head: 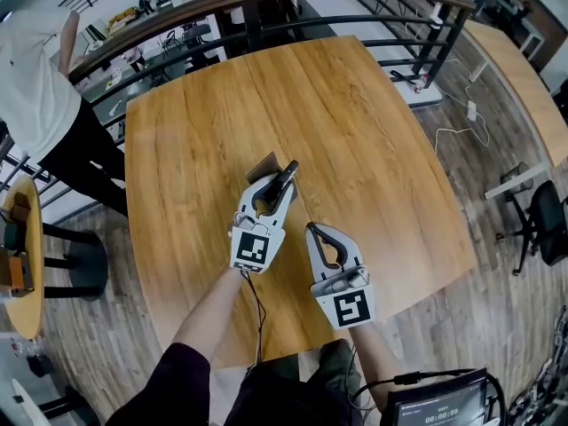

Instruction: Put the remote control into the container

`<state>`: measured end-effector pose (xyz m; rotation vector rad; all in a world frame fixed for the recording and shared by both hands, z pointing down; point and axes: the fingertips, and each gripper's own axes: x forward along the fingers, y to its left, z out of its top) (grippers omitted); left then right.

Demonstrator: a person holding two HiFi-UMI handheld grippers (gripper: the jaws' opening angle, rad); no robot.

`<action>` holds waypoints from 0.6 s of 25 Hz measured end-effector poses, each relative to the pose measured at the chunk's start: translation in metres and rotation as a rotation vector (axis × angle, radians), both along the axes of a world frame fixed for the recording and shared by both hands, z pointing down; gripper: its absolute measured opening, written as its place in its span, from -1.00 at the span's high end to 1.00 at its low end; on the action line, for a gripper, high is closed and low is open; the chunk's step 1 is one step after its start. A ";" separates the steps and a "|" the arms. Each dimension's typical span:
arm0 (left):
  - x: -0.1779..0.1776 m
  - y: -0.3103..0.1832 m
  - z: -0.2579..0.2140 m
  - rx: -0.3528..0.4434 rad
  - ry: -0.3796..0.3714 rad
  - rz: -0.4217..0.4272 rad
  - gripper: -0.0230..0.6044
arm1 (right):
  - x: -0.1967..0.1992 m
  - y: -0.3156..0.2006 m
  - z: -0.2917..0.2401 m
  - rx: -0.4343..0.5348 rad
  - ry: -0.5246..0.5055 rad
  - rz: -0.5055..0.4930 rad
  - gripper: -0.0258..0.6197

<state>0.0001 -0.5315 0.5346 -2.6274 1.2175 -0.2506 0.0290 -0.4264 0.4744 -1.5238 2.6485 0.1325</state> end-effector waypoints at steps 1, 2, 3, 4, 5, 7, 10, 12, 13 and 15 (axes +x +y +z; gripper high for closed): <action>0.001 0.000 -0.001 0.001 -0.002 -0.003 0.63 | 0.001 0.000 0.000 -0.001 0.000 0.001 0.87; 0.001 0.000 -0.001 0.003 -0.005 -0.006 0.63 | 0.002 0.000 -0.001 -0.001 0.000 0.003 0.87; 0.001 0.001 -0.001 0.007 -0.006 -0.010 0.63 | 0.002 0.001 -0.001 -0.001 -0.001 0.003 0.87; 0.001 0.001 -0.002 0.011 -0.006 -0.013 0.63 | 0.002 0.001 -0.002 -0.001 -0.002 0.004 0.87; 0.001 0.002 -0.002 0.014 -0.003 -0.014 0.62 | 0.002 0.001 -0.002 0.000 -0.002 0.004 0.87; 0.002 0.002 -0.004 0.015 0.009 -0.009 0.50 | 0.002 0.000 -0.002 0.001 -0.002 0.004 0.87; 0.001 0.002 -0.004 0.013 0.017 -0.011 0.34 | 0.002 -0.001 -0.001 0.002 -0.002 0.003 0.87; 0.000 0.002 -0.005 0.016 0.014 -0.018 0.34 | 0.001 -0.001 -0.001 0.003 -0.004 0.001 0.87; -0.001 0.003 -0.006 0.017 0.014 -0.020 0.34 | 0.001 -0.001 -0.002 0.003 -0.004 0.001 0.87; -0.002 0.005 -0.010 0.024 0.019 -0.024 0.34 | 0.001 0.000 -0.003 0.002 -0.001 -0.001 0.87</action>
